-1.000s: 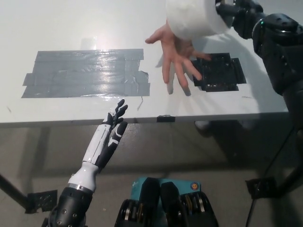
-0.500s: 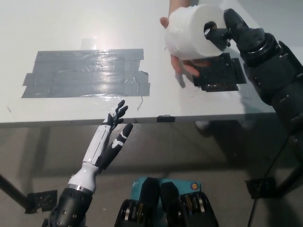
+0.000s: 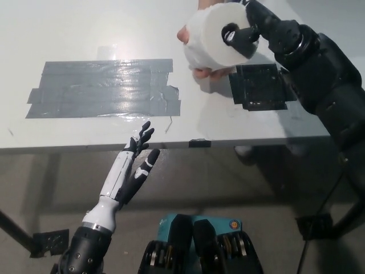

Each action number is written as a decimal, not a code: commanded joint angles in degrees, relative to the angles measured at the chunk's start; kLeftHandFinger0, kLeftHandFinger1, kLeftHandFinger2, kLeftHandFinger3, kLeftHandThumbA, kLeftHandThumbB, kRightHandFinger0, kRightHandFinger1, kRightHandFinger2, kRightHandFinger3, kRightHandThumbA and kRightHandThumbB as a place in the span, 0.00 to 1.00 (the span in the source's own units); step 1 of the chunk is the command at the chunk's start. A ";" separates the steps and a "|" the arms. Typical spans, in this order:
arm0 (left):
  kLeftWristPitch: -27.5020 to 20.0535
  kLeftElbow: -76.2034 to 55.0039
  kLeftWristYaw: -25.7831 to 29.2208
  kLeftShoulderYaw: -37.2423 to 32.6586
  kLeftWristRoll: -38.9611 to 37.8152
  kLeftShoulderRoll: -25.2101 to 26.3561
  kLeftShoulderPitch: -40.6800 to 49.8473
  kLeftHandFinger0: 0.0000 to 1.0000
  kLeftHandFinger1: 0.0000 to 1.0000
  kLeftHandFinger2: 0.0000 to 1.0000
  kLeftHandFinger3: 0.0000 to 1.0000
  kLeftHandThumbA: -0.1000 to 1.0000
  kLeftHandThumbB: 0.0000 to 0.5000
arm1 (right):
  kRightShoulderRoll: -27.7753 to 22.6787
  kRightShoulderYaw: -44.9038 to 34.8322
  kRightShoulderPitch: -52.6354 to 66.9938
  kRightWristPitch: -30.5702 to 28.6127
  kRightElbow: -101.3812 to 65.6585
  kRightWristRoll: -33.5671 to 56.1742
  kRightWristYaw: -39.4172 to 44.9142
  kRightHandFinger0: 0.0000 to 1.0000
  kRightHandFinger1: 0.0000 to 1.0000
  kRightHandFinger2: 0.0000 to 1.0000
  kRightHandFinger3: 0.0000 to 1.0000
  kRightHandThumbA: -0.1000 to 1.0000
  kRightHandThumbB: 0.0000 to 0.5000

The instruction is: A toilet paper roll is kept on the black spot on the desk infront of the robot and the robot inserts its right thumb into the hole in the centre to grab the roll. Then it passes the roll to a person.

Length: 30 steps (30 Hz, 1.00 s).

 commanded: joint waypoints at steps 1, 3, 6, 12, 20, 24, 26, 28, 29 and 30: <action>-0.05 -1.57 -0.76 -0.28 -0.81 0.10 -0.89 1.00 1.00 1.00 1.00 0.88 0.07 | -3.27 1.69 -7.18 0.89 -1.58 -4.41 10.02 1.00 1.00 1.00 1.00 0.71 1.00; -0.15 -1.52 -0.90 -0.24 -1.04 0.20 -1.05 1.00 1.00 1.00 1.00 0.86 0.07 | -5.11 1.56 -7.50 1.95 -4.71 -4.86 10.95 1.00 1.00 1.00 1.00 0.76 1.00; -0.22 -1.31 -0.99 -0.13 -1.25 0.29 -1.29 1.00 1.00 1.00 1.00 0.85 0.07 | -6.94 0.52 -7.00 3.27 -9.52 -5.51 9.95 1.00 1.00 1.00 1.00 0.76 1.00; -0.20 -1.17 -0.87 -0.17 -0.65 0.22 -1.29 1.00 1.00 1.00 1.00 0.86 0.09 | -11.04 -3.53 -4.87 8.21 -22.26 -6.31 7.67 1.00 1.00 1.00 1.00 0.75 1.00; -0.04 -2.01 -0.72 -0.39 -0.12 -0.02 0.39 1.00 1.00 1.00 1.00 0.85 0.07 | -13.68 -12.96 -1.57 7.62 -33.51 -6.18 0.77 1.00 1.00 1.00 1.00 0.97 1.00; -0.17 -1.67 -0.85 0.00 -0.82 0.02 -0.82 1.00 1.00 1.00 1.00 0.85 0.06 | -15.02 -20.83 3.51 10.39 -52.50 -5.06 0.05 1.00 1.00 1.00 1.00 1.00 0.97; -0.19 -1.18 -0.60 0.43 -1.08 -0.05 -2.03 1.00 1.00 1.00 1.00 0.85 0.06 | -16.75 -22.46 8.17 14.05 -67.99 -5.05 3.47 1.00 1.00 1.00 1.00 1.00 0.94; -0.31 -0.93 -0.31 0.80 -1.27 -0.13 -2.58 1.00 1.00 1.00 1.00 0.86 0.07 | -17.52 -22.88 12.58 16.30 -79.01 -4.94 5.82 1.00 1.00 1.00 1.00 1.00 0.90; -0.21 -1.02 -0.35 0.91 -1.45 -0.10 -2.57 1.00 1.00 1.00 1.00 0.87 0.07 | -17.87 -23.18 17.94 16.70 -87.87 -4.13 7.03 1.00 1.00 1.00 1.00 1.00 0.90; -0.20 -1.00 -0.34 0.95 -1.50 -0.11 -2.59 1.00 1.00 1.00 1.00 0.87 0.07 | -17.94 -23.25 19.84 16.79 -90.77 -3.85 7.40 1.00 1.00 1.00 1.00 1.00 0.90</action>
